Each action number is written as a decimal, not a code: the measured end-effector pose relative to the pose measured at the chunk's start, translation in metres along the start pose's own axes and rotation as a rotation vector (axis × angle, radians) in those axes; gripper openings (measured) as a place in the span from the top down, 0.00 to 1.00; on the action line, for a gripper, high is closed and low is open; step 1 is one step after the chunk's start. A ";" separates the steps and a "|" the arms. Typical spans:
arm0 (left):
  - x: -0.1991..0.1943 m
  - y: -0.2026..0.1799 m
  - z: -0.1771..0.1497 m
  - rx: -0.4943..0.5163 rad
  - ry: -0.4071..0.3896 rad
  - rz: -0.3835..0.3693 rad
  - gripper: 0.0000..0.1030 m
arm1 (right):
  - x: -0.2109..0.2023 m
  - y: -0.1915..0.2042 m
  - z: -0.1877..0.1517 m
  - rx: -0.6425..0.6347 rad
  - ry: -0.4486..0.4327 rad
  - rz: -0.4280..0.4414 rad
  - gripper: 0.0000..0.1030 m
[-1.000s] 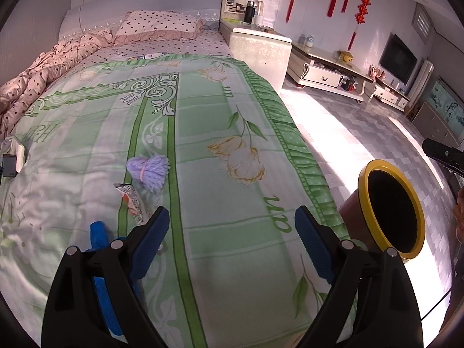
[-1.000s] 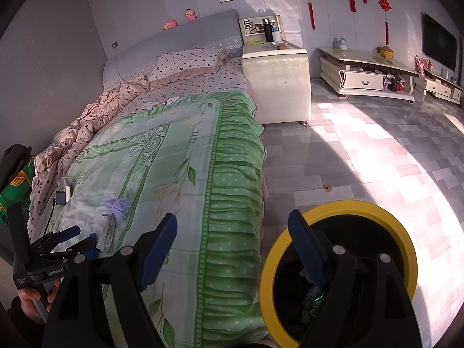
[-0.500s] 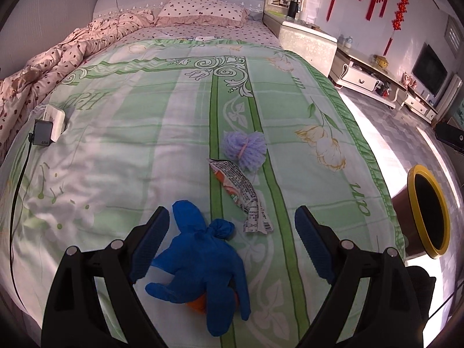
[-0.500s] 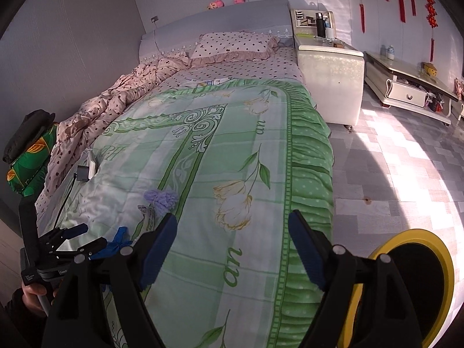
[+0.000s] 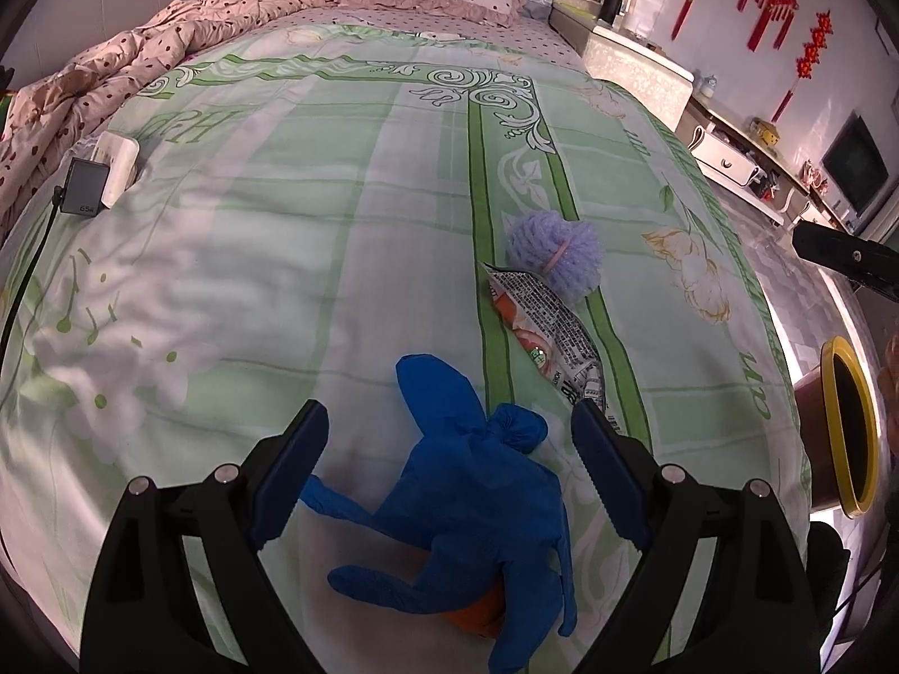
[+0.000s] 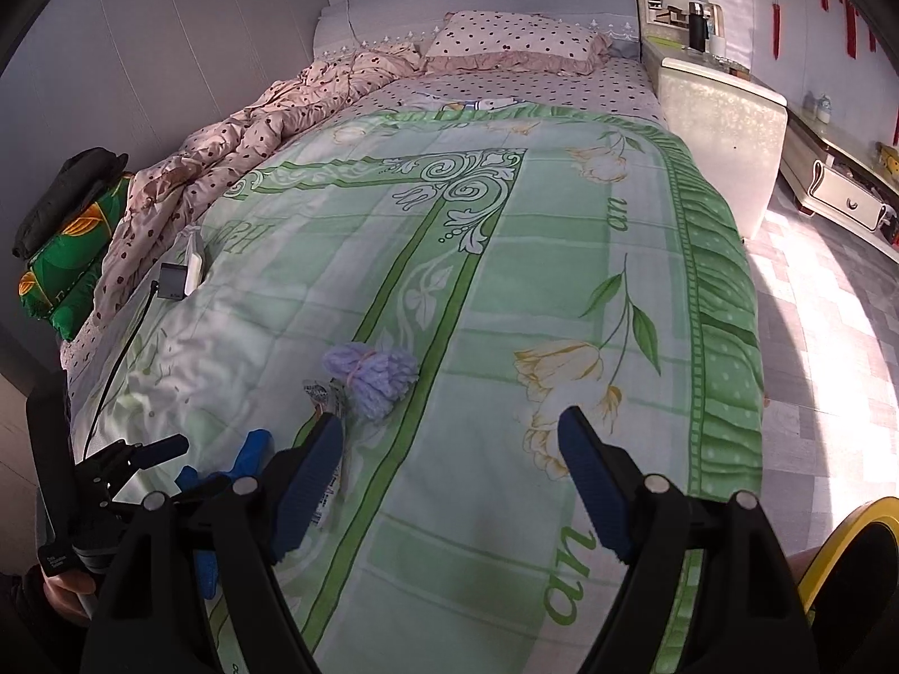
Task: Collect trash
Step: 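Move both tools back over the bed toward the blue glove and yarn ball, then grasp the blue glove with the left tool while the right tool grasps the lilac yarn ball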
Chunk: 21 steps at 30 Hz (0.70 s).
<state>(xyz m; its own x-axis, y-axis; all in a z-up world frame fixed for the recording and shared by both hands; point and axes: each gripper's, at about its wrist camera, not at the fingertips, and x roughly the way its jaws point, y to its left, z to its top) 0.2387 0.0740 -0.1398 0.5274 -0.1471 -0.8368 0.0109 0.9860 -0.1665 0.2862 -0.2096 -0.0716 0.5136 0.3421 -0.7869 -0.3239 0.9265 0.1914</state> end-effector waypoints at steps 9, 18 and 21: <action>0.024 0.007 -0.002 -0.037 0.033 -0.047 0.20 | 0.065 0.027 0.007 -0.041 0.068 0.033 0.27; 0.041 0.014 -0.008 -0.056 0.051 -0.081 0.36 | 0.118 0.048 0.016 -0.106 0.094 0.030 0.27; 0.043 0.010 -0.010 -0.029 0.050 -0.081 0.47 | 0.133 0.056 0.016 -0.150 0.107 0.015 0.29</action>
<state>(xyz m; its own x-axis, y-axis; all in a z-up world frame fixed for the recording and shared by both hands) 0.2528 0.0770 -0.1827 0.4823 -0.2305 -0.8451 0.0270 0.9682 -0.2487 0.3490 -0.1096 -0.1562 0.4230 0.3293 -0.8442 -0.4501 0.8849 0.1197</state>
